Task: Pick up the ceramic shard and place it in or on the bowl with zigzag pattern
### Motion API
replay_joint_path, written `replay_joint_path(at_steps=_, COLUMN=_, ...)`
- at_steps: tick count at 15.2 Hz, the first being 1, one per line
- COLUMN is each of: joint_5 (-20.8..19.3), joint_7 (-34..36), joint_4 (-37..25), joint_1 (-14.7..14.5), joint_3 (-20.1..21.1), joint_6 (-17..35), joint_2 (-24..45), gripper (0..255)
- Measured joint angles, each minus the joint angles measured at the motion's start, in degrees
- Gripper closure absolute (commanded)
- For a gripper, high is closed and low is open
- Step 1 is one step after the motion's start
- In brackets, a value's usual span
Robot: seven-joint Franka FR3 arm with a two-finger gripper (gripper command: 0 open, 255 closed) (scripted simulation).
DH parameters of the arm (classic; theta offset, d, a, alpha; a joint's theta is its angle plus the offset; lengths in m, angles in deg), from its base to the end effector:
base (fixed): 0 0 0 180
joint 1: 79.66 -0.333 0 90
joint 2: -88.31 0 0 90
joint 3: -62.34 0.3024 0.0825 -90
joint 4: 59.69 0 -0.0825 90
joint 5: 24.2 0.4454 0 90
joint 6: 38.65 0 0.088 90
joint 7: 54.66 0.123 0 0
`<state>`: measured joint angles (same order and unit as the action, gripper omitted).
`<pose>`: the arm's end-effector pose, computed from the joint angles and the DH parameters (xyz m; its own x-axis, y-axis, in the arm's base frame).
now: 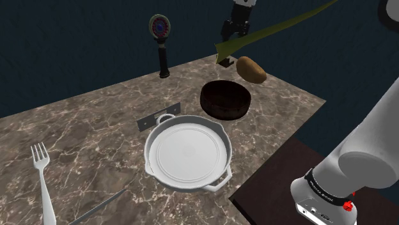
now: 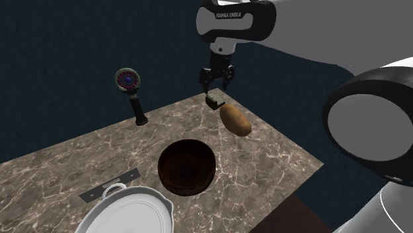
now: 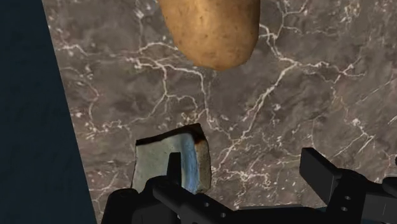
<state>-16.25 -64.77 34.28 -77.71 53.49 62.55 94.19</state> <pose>0.6485 -0.1057 0.5111 0.9983 -0.0388 0.0442 -0.0335 -0.9928 -0.1147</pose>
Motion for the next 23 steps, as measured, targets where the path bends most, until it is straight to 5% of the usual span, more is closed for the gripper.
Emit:
replay_joint_path(at_steps=5, joint_5=1.8, joint_7=-1.4, joint_4=-12.0, joint_1=1.7, joint_3=-0.6, joint_6=-2.6, joint_2=11.4, gripper=0)
replay_joint_path(at_steps=18, joint_5=2.1, joint_7=-1.6, joint_4=-7.7, joint_1=1.3, joint_3=-0.3, joint_6=2.4, joint_2=12.2, gripper=0)
replay_joint_path(at_steps=19, joint_5=2.1, joint_7=-1.6, joint_4=-7.7, joint_1=1.3, joint_3=-0.3, joint_6=2.4, joint_2=12.2, gripper=255)
replay_joint_path(at_steps=23, joint_5=2.1, joint_7=-1.6, joint_4=-7.7, joint_1=1.3, joint_3=-0.3, joint_6=2.4, joint_2=12.2, gripper=255)
